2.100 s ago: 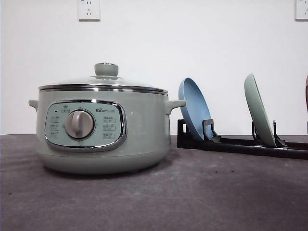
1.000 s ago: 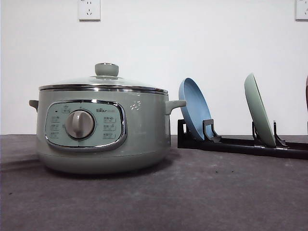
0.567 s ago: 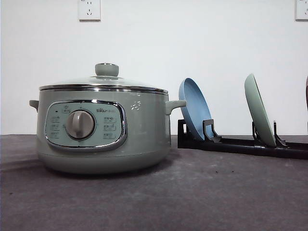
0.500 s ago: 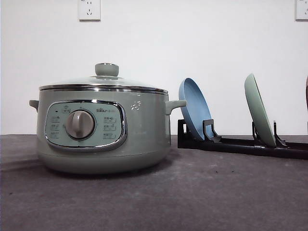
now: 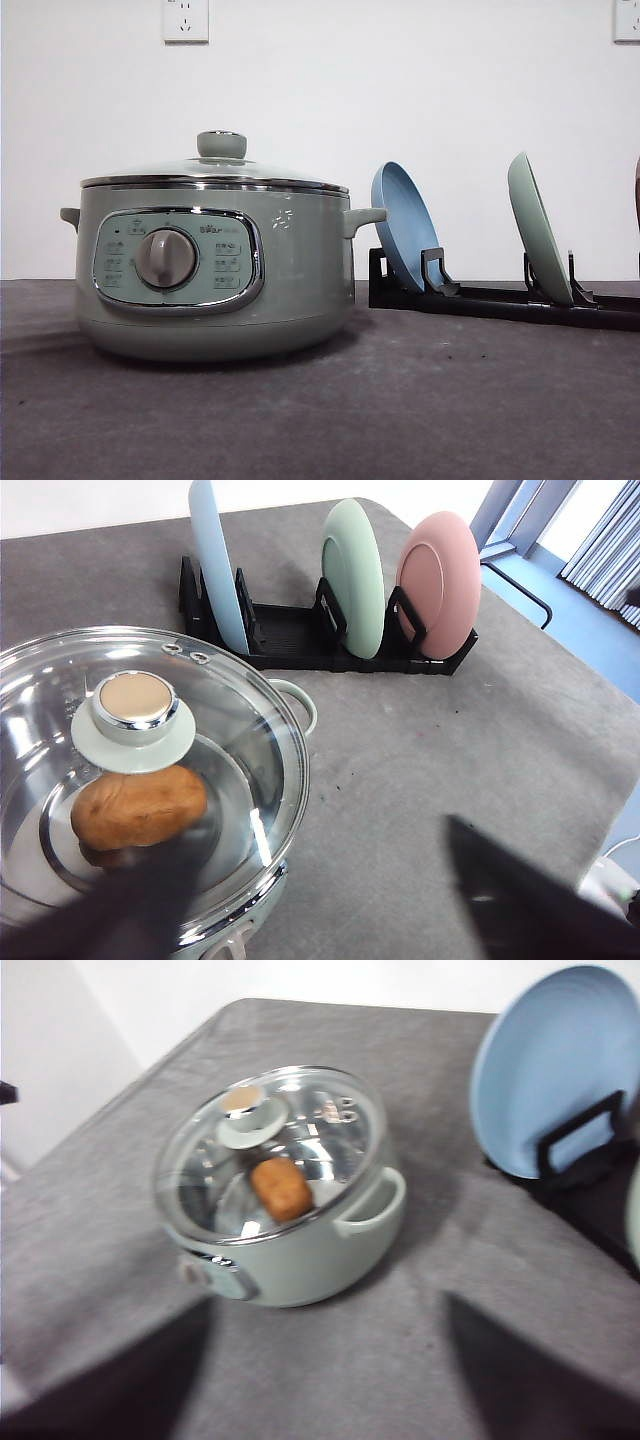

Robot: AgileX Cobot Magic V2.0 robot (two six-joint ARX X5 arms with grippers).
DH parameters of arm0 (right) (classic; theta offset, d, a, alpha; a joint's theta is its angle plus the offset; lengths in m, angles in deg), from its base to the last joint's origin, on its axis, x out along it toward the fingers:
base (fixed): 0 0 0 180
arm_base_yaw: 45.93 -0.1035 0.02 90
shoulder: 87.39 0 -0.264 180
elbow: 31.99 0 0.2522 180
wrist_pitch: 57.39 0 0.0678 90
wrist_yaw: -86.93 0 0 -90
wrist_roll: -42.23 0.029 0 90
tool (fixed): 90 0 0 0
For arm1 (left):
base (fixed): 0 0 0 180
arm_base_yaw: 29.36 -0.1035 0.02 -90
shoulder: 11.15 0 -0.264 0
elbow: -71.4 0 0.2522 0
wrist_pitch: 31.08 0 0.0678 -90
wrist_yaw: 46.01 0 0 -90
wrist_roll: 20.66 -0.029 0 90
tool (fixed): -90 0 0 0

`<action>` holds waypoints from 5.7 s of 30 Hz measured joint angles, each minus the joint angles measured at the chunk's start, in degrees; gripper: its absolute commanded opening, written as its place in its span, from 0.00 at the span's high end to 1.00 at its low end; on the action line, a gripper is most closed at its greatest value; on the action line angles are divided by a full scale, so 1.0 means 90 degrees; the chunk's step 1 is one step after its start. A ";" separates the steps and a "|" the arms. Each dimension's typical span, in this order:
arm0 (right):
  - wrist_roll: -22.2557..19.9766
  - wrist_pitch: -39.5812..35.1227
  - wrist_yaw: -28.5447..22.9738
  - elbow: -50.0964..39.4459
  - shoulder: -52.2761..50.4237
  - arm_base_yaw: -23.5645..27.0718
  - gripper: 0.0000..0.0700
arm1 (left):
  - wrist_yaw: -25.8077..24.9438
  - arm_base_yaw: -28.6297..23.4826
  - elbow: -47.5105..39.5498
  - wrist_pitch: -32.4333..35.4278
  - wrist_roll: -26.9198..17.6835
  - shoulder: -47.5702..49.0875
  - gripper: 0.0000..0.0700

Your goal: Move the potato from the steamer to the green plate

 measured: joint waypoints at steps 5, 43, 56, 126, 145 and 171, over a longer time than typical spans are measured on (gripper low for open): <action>0.0017 0.0000 -0.0126 0.0000 0.0000 0.0000 0.00 | -0.0005 0.0000 0.0000 0.0002 -0.0063 0.0000 0.00; 0.1047 -0.0597 -0.0443 0.3133 0.4841 0.1049 0.06 | -0.0012 0.0046 0.0000 -0.0053 -0.0063 0.0000 0.00; 0.1073 -0.0837 -0.0466 0.3594 0.6412 0.1328 0.12 | -0.0015 0.0046 0.0000 -0.0129 -0.0063 0.0000 0.00; -0.0864 0.2747 -0.1969 0.3499 0.2197 -0.1772 1.00 | -0.0022 0.0226 0.0000 -0.0636 -0.0165 0.0000 0.00; 0.0638 0.1639 -0.3811 -0.0187 0.1672 -0.4318 1.00 | -0.0021 0.0244 0.0000 -0.0641 -0.0174 0.0000 0.00; 0.1408 0.0172 -0.5060 -0.1443 0.4653 -0.6179 1.00 | -0.0022 0.0250 0.0000 -0.0670 -0.0177 0.0000 0.00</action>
